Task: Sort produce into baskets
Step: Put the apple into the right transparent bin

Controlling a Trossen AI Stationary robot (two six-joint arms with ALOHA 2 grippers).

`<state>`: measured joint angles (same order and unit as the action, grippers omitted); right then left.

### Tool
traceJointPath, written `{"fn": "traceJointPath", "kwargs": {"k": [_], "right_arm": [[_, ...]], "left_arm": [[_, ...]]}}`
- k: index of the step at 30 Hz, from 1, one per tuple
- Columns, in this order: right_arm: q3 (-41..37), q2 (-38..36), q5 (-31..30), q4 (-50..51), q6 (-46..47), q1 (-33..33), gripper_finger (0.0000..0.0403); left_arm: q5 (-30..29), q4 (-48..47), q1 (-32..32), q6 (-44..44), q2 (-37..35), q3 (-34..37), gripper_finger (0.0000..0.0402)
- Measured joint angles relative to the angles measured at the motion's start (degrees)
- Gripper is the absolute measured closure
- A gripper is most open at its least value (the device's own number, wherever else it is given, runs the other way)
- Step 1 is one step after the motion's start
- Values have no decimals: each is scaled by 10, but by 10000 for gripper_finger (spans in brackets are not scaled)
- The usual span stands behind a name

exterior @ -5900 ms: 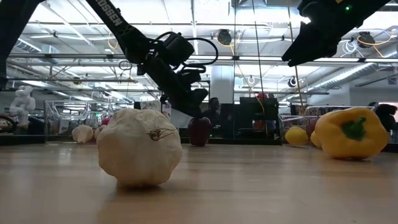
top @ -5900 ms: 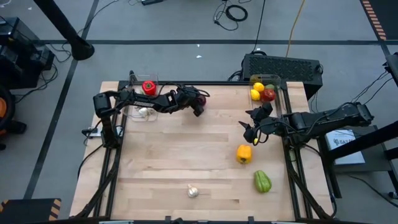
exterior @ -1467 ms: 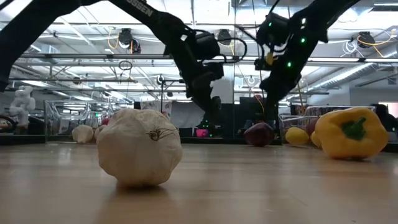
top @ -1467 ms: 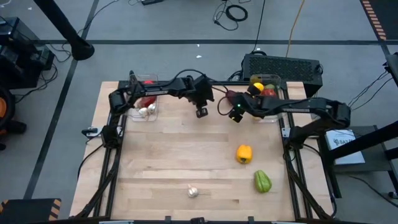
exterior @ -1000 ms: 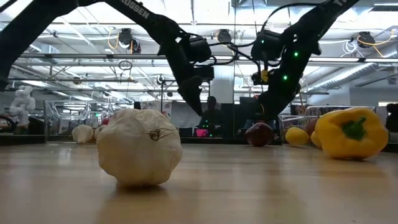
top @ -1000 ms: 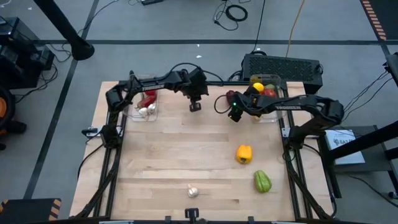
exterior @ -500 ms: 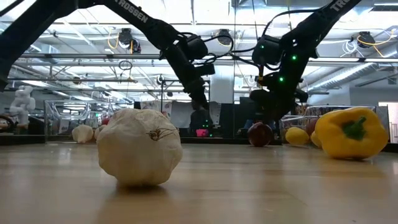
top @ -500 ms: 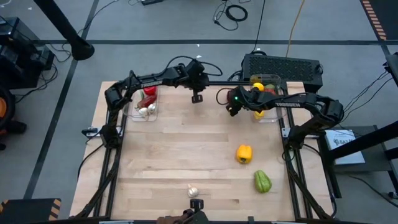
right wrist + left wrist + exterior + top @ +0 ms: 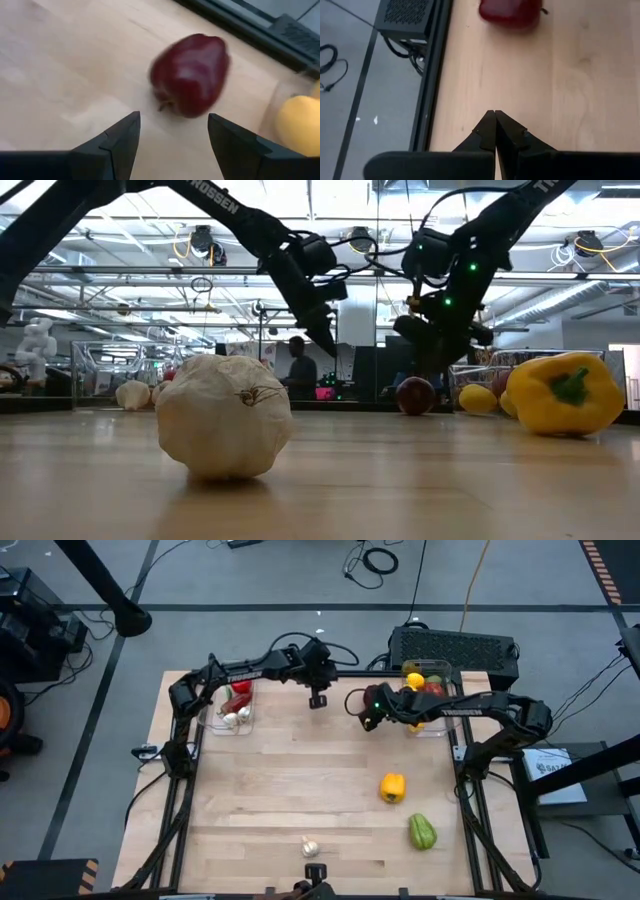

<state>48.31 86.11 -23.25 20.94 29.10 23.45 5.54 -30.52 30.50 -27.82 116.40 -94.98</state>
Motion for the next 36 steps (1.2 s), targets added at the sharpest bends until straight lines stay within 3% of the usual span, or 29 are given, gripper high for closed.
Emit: {"fn": "traceJointPath", "kwargs": {"k": [9,27,36], "right_arm": [[0,10,25,-24,52,-13,179],[1,80,48,-68,38,18,179],[1,80,51,-79,26,31,179]], "left_arm": [[0,-1,0,4,0,0,400],[0,-35,2,4,0,0,400],[0,-32,5,0,0,0,400]]}}
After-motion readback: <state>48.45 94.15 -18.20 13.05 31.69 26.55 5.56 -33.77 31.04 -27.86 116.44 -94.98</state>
